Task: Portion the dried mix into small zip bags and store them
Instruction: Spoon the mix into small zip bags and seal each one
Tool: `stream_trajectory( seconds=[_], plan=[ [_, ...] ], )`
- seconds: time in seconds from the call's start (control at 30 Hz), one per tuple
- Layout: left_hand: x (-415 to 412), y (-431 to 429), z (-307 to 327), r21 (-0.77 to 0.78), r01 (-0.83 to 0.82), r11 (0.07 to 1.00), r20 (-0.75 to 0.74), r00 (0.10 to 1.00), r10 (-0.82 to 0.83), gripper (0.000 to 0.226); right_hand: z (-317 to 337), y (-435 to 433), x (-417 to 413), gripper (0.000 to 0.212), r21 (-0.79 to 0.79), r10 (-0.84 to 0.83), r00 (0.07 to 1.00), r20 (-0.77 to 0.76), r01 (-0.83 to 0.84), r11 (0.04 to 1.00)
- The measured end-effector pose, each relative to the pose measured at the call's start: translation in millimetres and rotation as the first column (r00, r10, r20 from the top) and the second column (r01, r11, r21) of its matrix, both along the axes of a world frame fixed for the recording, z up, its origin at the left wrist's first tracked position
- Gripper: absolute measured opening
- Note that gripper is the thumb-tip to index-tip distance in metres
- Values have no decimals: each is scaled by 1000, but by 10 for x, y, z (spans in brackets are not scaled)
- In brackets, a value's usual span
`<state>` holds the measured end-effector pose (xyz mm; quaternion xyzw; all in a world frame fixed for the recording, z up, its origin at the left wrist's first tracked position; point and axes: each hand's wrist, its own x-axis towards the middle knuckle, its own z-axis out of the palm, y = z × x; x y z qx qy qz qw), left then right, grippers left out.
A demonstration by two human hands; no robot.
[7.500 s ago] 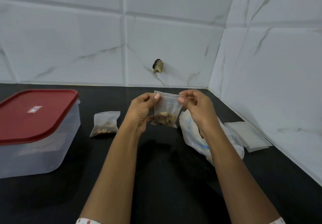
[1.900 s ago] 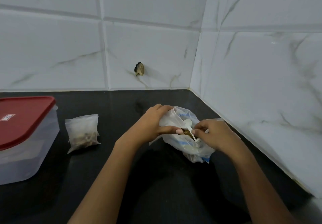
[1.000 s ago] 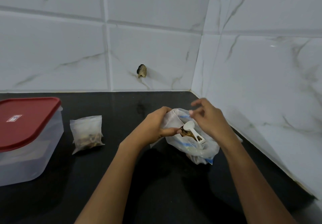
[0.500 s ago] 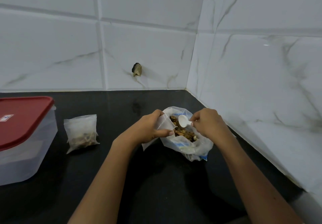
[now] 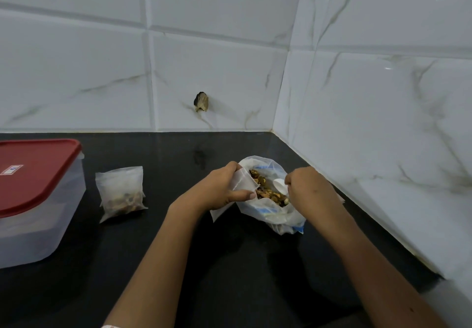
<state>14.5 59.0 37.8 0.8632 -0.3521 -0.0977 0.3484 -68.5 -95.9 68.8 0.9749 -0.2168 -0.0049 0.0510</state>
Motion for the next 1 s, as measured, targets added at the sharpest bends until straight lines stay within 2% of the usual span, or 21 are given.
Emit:
stream_trajectory(
  seconds=[0.07, 0.17, 0.33, 0.47, 0.63, 0.73, 0.8, 0.9, 1.0],
  plan=[
    [6, 1, -12, -6, -3, 1000, -7, 1000, 3, 64, -55, 26, 31, 33, -16, 4, 1000, -26, -4, 1000],
    [3, 2, -31, -28, -5, 1000, -17, 1000, 5, 64, -101, 32, 49, 27, 48, 8, 999, 42, -10, 999],
    [5, -1, -52, -90, -9, 996, -49, 999, 4, 57, -95, -80, -67, 26, 368, -59, 947, 316, -66, 927],
    [-9, -12, -78, -183, -3, 983, -127, 992, -20, 42, -118, -131, -94, 24, 586, -202, 900, 386, -70, 807],
    [-48, -46, -133, -332, -20, 943, -222, 973, -58, 29, -191, -101, -43, 24, 598, -180, 892, 414, -118, 793],
    [-32, -42, -160, -389, -48, 920, -277, 959, -67, 23, -214, -120, -1, 22, 722, -280, 871, 404, -116, 682],
    [-32, -45, -153, -398, -46, 916, -285, 955, -76, 21, -217, -145, 38, 19, 810, -372, 868, 330, -58, 583],
    [-23, -42, -128, -382, -35, 924, -263, 962, -73, 22, -186, -233, 62, 16, 925, -476, 862, 175, 22, 380],
    [15, -18, -106, -353, -39, 935, -211, 977, -39, 31, -188, -334, 59, 15, 985, -515, 847, 134, -56, 165]
  ],
)
